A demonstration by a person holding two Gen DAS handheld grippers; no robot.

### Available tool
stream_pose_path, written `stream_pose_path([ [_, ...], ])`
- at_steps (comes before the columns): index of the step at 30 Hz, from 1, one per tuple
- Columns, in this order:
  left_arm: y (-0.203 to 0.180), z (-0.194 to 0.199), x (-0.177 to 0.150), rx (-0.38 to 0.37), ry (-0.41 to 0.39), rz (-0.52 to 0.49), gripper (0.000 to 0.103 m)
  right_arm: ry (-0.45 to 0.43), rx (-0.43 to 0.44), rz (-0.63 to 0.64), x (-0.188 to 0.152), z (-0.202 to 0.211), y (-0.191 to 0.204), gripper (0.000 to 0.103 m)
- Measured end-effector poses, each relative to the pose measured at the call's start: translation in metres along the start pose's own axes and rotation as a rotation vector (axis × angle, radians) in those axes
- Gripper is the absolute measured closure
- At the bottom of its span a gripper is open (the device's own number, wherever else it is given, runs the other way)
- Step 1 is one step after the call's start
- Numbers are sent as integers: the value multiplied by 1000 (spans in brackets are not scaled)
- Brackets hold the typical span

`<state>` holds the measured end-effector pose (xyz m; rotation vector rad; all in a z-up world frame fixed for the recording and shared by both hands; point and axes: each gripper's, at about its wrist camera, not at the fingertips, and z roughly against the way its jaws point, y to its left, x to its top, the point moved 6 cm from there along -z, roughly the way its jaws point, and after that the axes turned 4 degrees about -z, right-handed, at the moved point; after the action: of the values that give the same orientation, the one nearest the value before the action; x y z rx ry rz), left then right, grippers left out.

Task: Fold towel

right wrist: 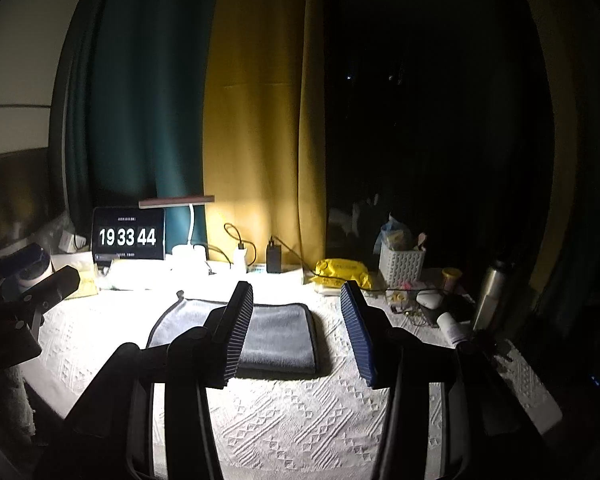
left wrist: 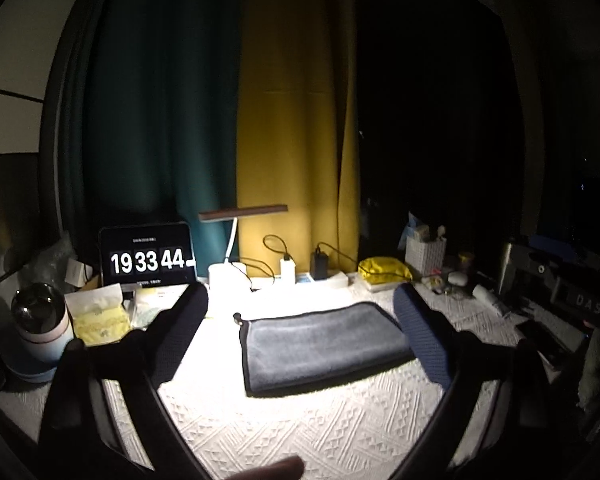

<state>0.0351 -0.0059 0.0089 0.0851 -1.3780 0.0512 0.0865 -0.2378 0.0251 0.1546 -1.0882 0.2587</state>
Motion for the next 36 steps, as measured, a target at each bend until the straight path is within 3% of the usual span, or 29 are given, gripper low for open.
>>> stream_pose_path([
  [1, 0, 1, 3, -1, -5, 1, 7, -4, 0, -3, 2, 1, -1, 40],
  [3, 2, 3, 5, 1, -13, 6, 7, -7, 3, -3, 3, 3, -1, 36],
  [36, 1, 0, 0, 13, 21, 9, 7, 19, 5, -6, -5, -6, -1, 36],
])
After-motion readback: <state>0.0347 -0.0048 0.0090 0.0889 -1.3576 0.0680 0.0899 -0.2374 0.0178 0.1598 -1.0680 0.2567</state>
